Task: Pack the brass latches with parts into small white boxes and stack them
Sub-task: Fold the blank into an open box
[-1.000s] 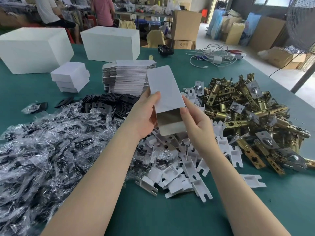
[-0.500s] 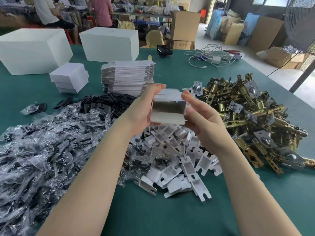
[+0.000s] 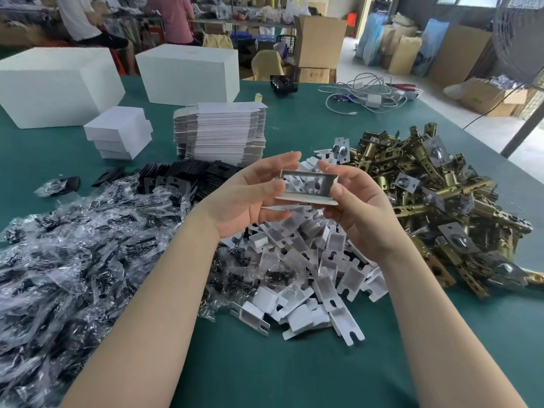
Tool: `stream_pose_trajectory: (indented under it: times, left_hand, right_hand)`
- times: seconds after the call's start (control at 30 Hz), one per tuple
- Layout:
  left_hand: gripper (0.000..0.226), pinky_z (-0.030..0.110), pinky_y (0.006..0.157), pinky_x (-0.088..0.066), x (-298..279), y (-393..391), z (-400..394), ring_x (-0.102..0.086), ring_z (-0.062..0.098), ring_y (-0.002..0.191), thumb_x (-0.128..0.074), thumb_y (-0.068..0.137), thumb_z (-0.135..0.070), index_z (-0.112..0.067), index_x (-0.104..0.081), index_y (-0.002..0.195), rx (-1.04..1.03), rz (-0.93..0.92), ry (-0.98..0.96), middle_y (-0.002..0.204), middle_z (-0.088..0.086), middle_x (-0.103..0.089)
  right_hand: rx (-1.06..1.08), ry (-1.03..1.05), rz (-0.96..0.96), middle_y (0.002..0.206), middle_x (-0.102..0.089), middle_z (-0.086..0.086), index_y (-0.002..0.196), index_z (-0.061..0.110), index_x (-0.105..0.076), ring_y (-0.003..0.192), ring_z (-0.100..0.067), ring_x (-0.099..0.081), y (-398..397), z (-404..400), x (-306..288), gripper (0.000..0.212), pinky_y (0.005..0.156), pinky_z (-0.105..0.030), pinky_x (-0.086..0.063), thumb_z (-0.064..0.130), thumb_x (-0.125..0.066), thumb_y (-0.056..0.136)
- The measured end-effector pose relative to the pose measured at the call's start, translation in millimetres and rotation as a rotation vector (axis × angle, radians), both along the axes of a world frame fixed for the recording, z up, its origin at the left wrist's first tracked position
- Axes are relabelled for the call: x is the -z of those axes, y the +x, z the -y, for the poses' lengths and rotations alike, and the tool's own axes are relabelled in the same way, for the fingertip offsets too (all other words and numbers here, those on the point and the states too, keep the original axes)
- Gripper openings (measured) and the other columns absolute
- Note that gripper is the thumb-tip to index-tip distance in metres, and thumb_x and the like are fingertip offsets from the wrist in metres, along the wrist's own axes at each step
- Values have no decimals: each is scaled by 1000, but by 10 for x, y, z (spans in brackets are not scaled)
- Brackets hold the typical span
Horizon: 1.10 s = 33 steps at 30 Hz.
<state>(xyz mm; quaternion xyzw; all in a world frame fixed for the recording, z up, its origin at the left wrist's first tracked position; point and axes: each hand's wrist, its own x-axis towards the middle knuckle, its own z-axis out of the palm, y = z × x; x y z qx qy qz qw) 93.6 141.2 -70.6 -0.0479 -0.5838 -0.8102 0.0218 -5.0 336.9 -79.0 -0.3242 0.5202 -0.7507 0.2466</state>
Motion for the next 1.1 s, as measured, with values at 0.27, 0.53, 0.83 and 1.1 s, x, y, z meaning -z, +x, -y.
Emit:
stream_pose_trajectory:
  times: [0.27, 0.53, 0.83, 1.1]
  left_hand:
    - [62, 36, 80, -58, 77, 47, 31, -66, 33, 104, -91, 67, -38, -26, -70, 124, 25, 35, 10, 134, 17, -55]
    - [50, 28, 69, -60, 258, 51, 1, -69, 17, 94, -88, 67, -28, -25, -75, 115, -83, -45, 72, 132, 0, -64]
    - [22, 21, 81, -56, 392, 26, -115, -63, 5, 117, -76, 77, -20, -35, -80, 92, -465, -146, -261, 121, -14, -70]
    - [20, 25, 90, -53, 495, 31, -40, -56, 8, 128, -77, 76, -30, -35, -79, 95, -441, -142, -201, 129, -10, -67]
  right_hand:
    - [-39, 91, -66, 134, -62, 7, 87, 32, -73, 103, -21, -64, -50, 4, 16, 43, 81, -34, -55, 48, -93, 53]
    - [-27, 81, -83, 131, -64, 1, 87, 29, -73, 102, -23, -66, -47, 53, 85, 18, 80, -33, -57, 19, -79, 72]
    - [86, 158, -181, 125, -66, 4, 78, 30, -71, 87, -21, -72, 40, 131, 157, 23, 75, -53, -55, 8, -76, 81]
    - [118, 107, -107, 126, -66, 13, 79, 33, -73, 92, -10, -72, 103, 227, 270, 16, 75, -50, -57, 17, -75, 77]
